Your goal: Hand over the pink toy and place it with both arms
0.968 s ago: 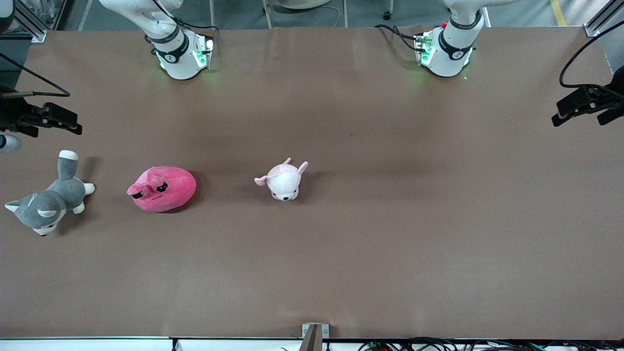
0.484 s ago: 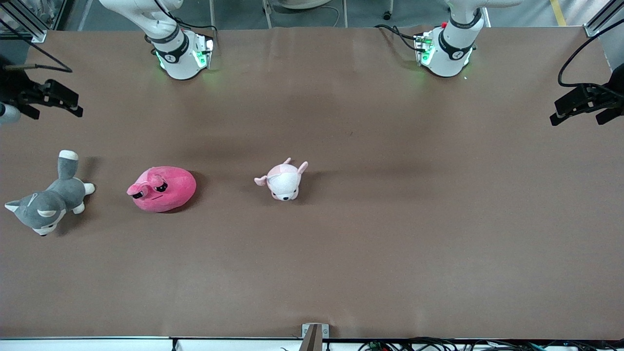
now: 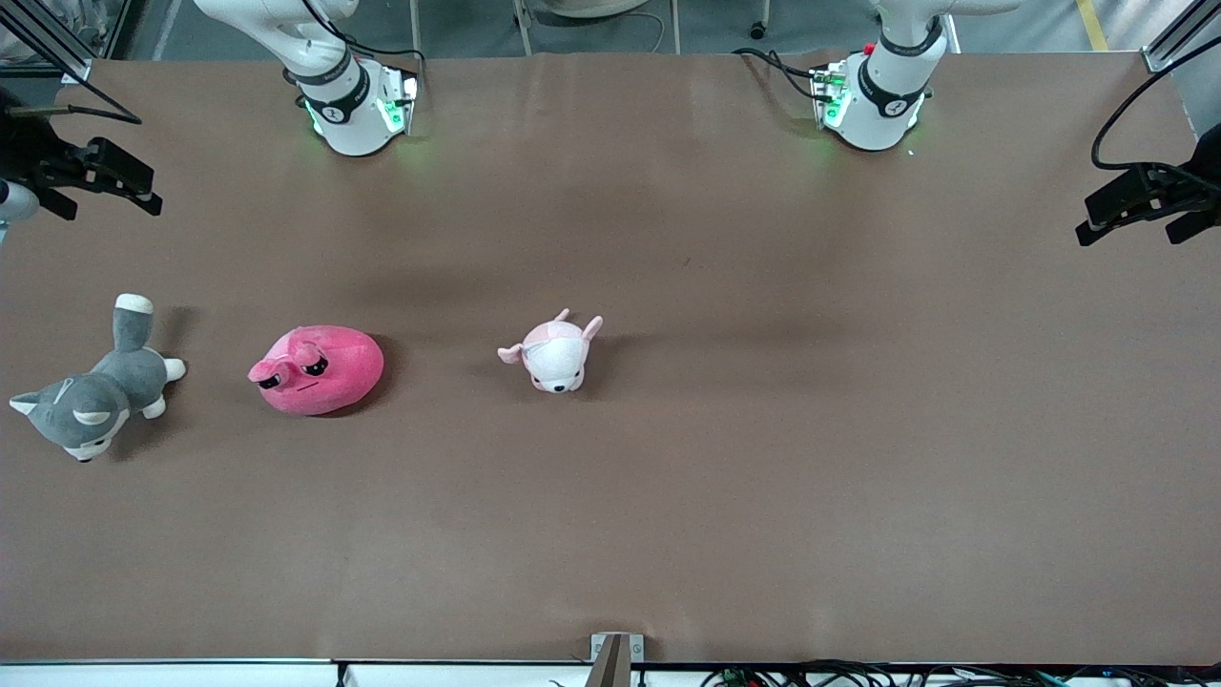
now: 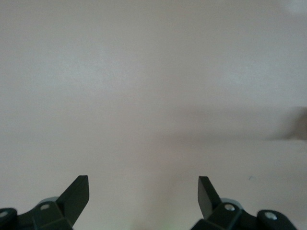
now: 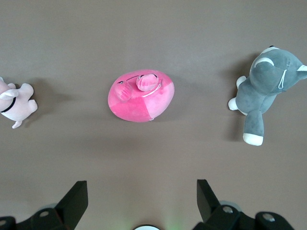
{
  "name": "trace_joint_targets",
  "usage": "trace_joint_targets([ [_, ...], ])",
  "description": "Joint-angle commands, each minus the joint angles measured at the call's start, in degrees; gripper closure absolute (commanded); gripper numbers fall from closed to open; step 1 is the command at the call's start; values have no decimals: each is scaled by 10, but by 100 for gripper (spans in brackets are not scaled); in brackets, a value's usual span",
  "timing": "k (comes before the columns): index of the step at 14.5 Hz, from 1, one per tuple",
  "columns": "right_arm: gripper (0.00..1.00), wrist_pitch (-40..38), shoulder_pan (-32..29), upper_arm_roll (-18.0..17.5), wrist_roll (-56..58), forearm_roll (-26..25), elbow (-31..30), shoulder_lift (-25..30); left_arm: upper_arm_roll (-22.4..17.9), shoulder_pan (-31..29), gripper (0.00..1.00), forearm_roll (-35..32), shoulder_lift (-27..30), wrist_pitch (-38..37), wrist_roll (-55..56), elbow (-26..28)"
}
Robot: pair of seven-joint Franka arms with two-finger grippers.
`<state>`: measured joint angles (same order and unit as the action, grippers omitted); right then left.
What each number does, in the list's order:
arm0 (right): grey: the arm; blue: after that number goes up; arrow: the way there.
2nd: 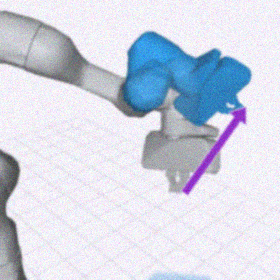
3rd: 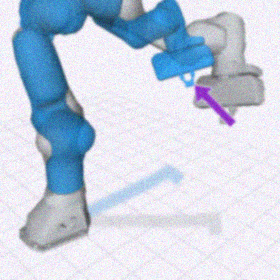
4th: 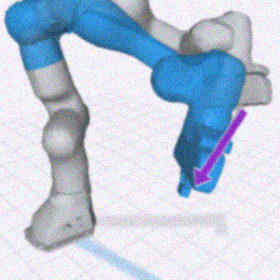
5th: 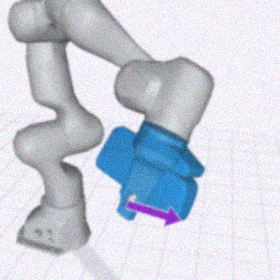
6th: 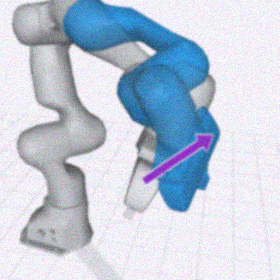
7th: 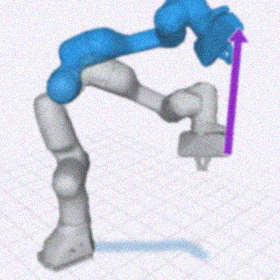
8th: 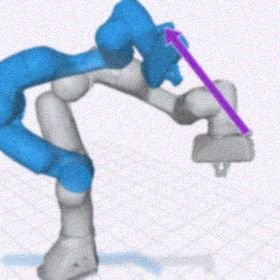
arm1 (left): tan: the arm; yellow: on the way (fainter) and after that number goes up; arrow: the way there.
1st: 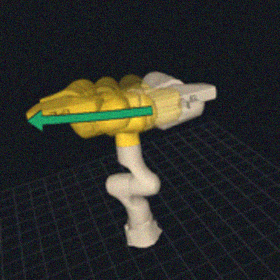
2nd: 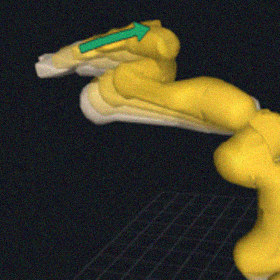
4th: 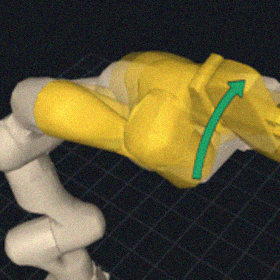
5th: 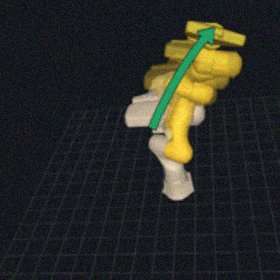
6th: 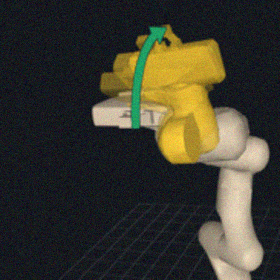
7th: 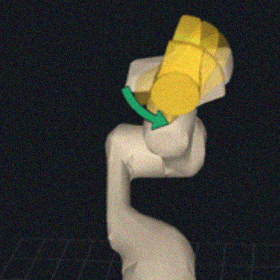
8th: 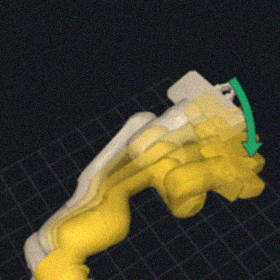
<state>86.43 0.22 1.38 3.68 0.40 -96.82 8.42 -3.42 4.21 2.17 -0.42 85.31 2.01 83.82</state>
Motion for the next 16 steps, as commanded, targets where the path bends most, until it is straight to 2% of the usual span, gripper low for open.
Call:
trace_joint_targets([
  [1,0,8,-3,-1,-8,8,-9,12,-2,3,0,4,3,-9,-10,-8],
  [16,0,5,-7,0,-5,8,9,9,-2,4,0,4,2,6,-10,-7],
])
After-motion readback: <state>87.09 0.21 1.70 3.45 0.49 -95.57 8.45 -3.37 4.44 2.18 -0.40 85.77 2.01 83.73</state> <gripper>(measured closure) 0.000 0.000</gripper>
